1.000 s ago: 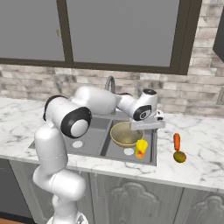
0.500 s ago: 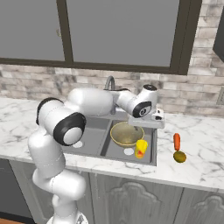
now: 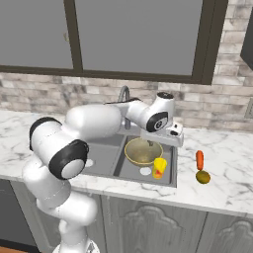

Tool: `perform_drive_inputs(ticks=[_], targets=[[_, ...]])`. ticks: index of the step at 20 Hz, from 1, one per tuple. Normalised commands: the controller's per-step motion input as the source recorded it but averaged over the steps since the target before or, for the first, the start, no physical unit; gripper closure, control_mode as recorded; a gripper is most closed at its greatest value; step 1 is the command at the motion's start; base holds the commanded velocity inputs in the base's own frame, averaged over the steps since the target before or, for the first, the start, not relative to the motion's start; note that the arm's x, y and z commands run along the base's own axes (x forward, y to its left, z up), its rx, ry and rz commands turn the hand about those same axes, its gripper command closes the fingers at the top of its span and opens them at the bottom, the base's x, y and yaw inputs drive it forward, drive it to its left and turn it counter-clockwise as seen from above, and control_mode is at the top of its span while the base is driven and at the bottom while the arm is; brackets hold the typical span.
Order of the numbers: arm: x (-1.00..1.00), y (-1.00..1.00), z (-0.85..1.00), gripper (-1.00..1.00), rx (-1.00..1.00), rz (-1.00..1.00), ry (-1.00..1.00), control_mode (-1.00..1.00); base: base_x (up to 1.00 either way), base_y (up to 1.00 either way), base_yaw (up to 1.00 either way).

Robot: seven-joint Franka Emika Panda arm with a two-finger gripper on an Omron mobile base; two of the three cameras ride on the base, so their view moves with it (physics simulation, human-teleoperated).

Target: Remove the carrot and orange from the sink. Then move the bowl and cup from the counter to the sink for washing.

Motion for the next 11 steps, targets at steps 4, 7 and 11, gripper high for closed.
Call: perform_drive_inputs(ticks=[4,7,11], targets=[[-0.36,0.13,0.15,-1.0,0.0,-0.14,0.0,-1.0,0.0,0.0,0.0],[-0.36,0.12,0.16,-1.0,0.0,-0.13,0.0,-1.0,0.0,0.0,0.0],[-0.35,0.18,0.14,-1.0,0.0,-0.12,-0.04,-1.0,0.0,0.0,0.0]])
